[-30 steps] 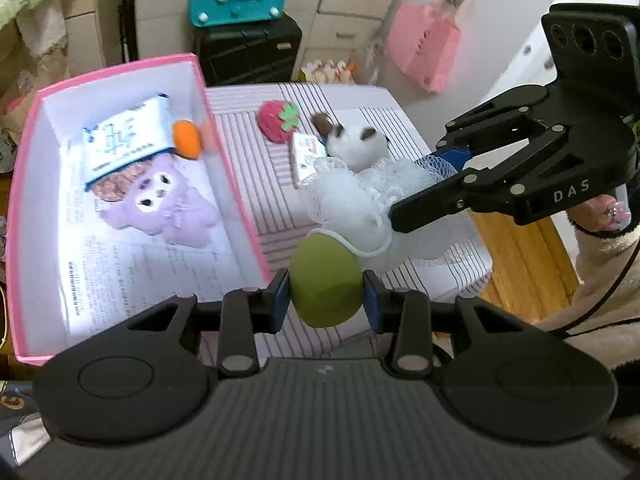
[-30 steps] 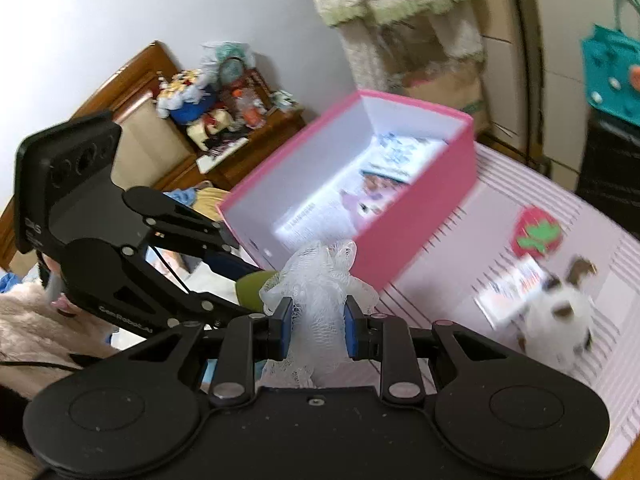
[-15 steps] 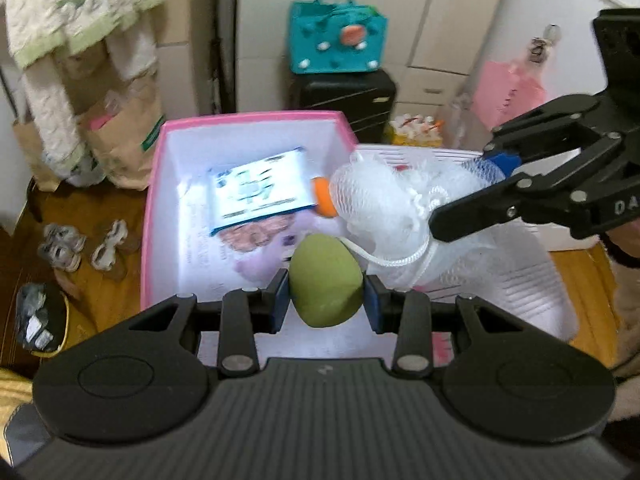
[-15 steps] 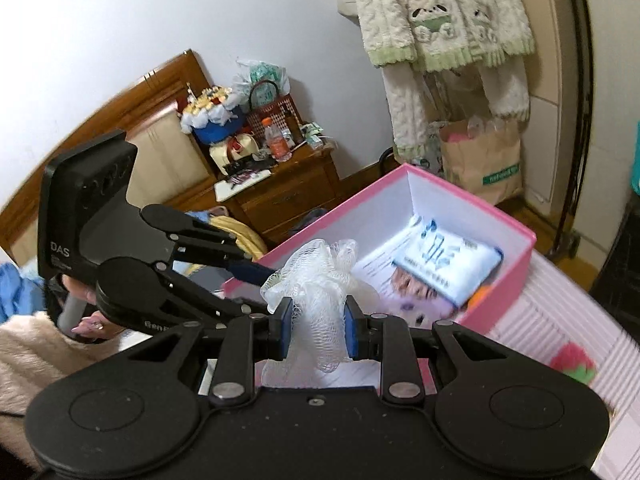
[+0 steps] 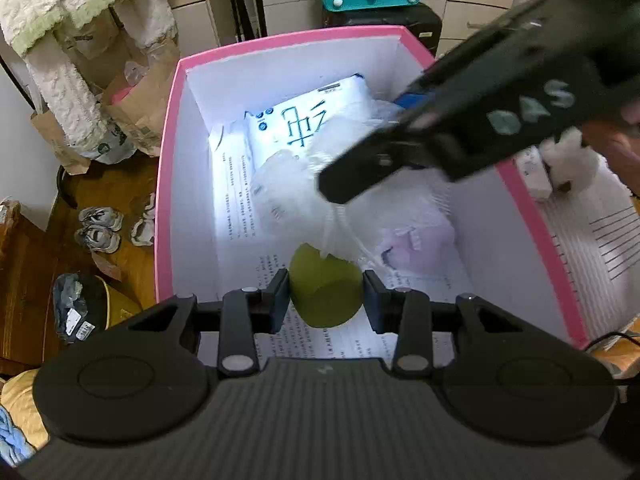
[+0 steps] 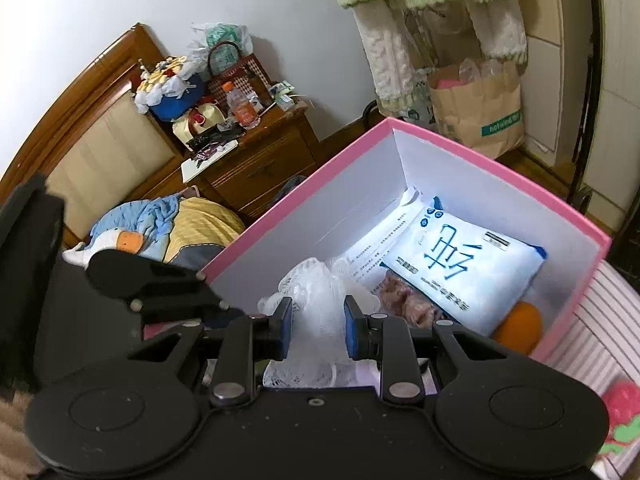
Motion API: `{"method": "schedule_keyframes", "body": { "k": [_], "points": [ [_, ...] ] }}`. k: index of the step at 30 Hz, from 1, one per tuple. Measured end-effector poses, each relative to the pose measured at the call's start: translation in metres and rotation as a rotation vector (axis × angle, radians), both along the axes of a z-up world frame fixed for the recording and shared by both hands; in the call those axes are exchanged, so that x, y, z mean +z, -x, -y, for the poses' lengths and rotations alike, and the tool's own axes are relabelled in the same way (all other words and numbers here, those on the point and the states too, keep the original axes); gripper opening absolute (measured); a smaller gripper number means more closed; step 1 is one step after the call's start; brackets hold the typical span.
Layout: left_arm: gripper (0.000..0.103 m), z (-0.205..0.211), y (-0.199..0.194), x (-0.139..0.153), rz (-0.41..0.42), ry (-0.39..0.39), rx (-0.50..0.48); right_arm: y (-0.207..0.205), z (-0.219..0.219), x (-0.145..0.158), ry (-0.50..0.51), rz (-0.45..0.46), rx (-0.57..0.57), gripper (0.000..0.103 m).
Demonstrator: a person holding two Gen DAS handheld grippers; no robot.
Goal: Organize soft objects
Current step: 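Carry the green sponge and bath puff into the pink box with both tools, then open both tools to release the sponge and bath puff in the box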
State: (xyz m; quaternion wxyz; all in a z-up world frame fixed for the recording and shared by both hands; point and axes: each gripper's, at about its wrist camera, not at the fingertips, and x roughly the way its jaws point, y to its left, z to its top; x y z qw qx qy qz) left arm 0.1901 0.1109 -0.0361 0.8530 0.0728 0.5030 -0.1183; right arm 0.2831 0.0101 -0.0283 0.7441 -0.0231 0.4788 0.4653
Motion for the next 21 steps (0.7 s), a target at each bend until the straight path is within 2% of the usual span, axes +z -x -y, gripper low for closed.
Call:
{"method": "schedule_keyframes", "body": {
  "k": [2, 5, 7, 9, 11, 14, 16, 18, 21],
  "points": [
    [0.039, -0.001, 0.000, -0.003, 0.002, -0.016, 0.009, -0.003, -0.007, -0.006, 0.000, -0.007, -0.003, 0.030],
    [0.042, -0.004, 0.000, -0.004, -0.002, -0.001, 0.023, -0.006, -0.015, -0.012, 0.001, 0.005, -0.022, 0.036],
    [0.049, -0.004, 0.003, -0.002, -0.001, 0.016, 0.019, -0.008, -0.018, -0.014, 0.000, -0.004, -0.035, 0.043],
    [0.053, -0.003, 0.006, 0.001, 0.010, 0.023, 0.008, -0.006, -0.019, -0.015, 0.006, -0.002, -0.030, 0.044],
    [0.054, -0.001, 0.009, 0.004, 0.019, 0.024, -0.005, -0.002, -0.017, -0.013, 0.006, 0.000, -0.025, 0.045],
    [0.057, -0.001, 0.014, 0.008, 0.023, 0.034, -0.007, 0.003, -0.009, -0.005, -0.001, 0.007, -0.024, 0.054],
    [0.058, -0.002, 0.012, 0.008, 0.017, 0.050, -0.008, 0.008, -0.003, 0.002, -0.007, 0.023, -0.027, 0.056],
    [0.061, -0.004, 0.016, 0.011, 0.010, 0.072, -0.004, 0.012, 0.004, 0.008, -0.017, 0.031, -0.025, 0.065],
    [0.062, -0.006, 0.019, 0.014, 0.008, 0.090, 0.001, 0.019, 0.015, 0.018, -0.019, 0.052, -0.035, 0.067]
  ]
}}
